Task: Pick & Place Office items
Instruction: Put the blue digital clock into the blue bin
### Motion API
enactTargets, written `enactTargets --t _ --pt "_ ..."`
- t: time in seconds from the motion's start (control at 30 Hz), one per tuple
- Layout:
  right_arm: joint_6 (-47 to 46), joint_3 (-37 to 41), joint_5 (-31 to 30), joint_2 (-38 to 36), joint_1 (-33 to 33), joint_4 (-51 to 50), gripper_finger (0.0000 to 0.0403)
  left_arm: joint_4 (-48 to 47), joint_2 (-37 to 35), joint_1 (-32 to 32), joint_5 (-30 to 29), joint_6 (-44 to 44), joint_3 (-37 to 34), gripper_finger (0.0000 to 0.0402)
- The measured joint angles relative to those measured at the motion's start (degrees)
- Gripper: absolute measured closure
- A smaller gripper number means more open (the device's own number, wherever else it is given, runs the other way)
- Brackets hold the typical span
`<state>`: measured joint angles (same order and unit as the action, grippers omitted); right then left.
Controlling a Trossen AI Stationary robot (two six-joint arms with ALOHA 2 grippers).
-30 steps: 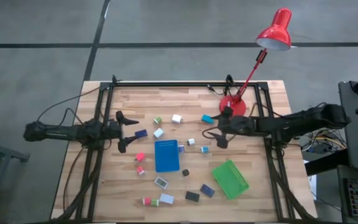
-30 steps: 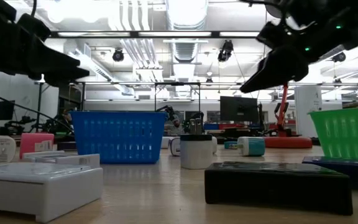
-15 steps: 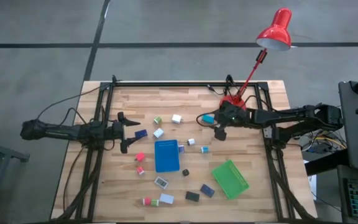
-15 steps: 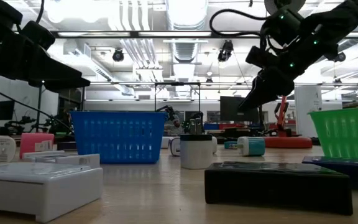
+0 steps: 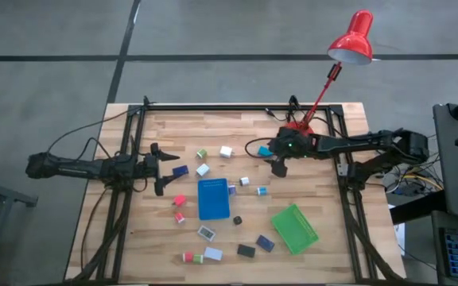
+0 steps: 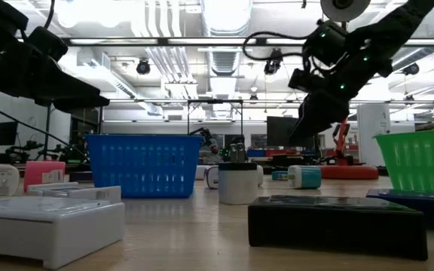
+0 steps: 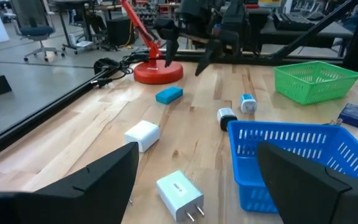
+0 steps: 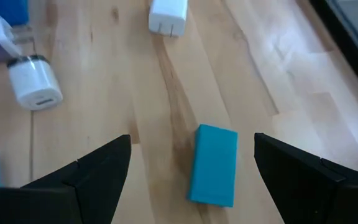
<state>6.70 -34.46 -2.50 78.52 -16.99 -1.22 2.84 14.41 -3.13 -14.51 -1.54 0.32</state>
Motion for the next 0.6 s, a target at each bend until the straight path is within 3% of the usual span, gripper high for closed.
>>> enactTargets --t 0.23,0.6 --pt "0.79 -1.86 0.22 5.63 -1.12 -2.03 0.0069 0.01 0.55 -0.01 -0.08 -0.36 0.00 0.0069" --pt "1.24 -2.95 7.14 7.82 -5.50 -1.87 0.0069 -0.01 0.75 0.00 -0.10 -0.31 0.00 0.0069"
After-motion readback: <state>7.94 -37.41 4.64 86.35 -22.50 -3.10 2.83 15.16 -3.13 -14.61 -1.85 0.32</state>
